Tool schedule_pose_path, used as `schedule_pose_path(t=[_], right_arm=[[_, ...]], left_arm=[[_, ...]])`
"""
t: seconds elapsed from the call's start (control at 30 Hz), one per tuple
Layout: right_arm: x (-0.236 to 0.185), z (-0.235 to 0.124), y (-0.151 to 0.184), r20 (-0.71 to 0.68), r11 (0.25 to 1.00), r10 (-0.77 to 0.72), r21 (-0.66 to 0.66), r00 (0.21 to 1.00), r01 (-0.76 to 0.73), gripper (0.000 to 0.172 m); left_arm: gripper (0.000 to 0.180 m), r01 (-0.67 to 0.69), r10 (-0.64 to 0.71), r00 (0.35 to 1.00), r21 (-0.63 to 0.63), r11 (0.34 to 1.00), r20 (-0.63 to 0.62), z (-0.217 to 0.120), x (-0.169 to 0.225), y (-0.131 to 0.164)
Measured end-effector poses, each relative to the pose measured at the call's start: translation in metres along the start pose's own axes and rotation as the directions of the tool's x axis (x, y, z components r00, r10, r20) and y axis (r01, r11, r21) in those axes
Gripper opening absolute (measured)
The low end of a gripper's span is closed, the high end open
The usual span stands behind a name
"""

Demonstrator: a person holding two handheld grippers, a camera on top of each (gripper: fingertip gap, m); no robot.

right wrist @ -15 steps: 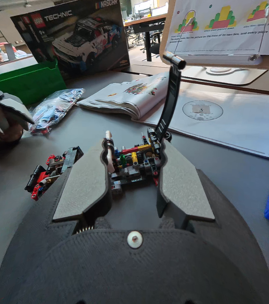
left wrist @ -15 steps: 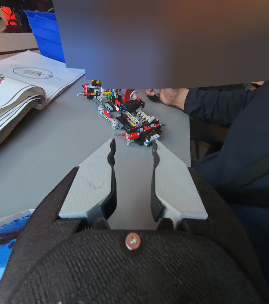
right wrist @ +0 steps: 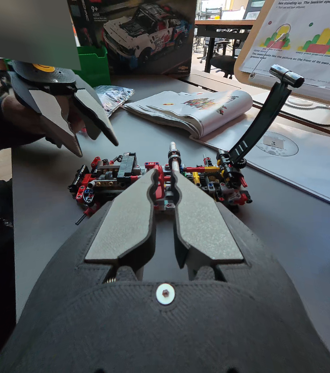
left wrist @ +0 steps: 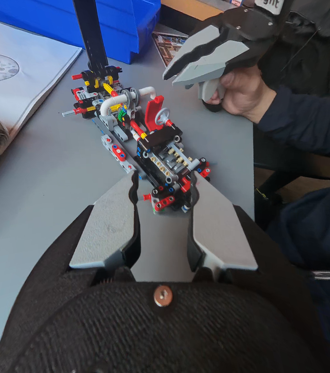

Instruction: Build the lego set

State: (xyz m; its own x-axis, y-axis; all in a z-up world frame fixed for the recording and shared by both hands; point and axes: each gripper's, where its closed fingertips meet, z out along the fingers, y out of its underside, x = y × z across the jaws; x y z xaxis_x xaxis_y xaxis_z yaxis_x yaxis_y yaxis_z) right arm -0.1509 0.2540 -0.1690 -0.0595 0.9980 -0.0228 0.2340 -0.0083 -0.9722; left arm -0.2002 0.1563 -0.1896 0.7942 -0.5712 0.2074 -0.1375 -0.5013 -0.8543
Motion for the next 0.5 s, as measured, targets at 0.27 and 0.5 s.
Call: schedule_pose_path(t=[0.27, 0.5], right_arm=[[-0.002, 0.014, 0.015, -0.023, 0.987, -0.099, -0.126, 0.995, 0.095, 0.006], [0.002, 0.017, 0.02, -0.061, 0.982, -0.106, -0.165, 0.992, 0.095, 0.0]], left_arm=[[0.044, -0.143, 0.133, 0.974, -0.042, 0.989, -0.185, 0.027, -0.003, -0.026], [0.019, -0.25, 0.219, 0.934, -0.077, 0.965, -0.282, 0.044, -0.007, -0.019]])
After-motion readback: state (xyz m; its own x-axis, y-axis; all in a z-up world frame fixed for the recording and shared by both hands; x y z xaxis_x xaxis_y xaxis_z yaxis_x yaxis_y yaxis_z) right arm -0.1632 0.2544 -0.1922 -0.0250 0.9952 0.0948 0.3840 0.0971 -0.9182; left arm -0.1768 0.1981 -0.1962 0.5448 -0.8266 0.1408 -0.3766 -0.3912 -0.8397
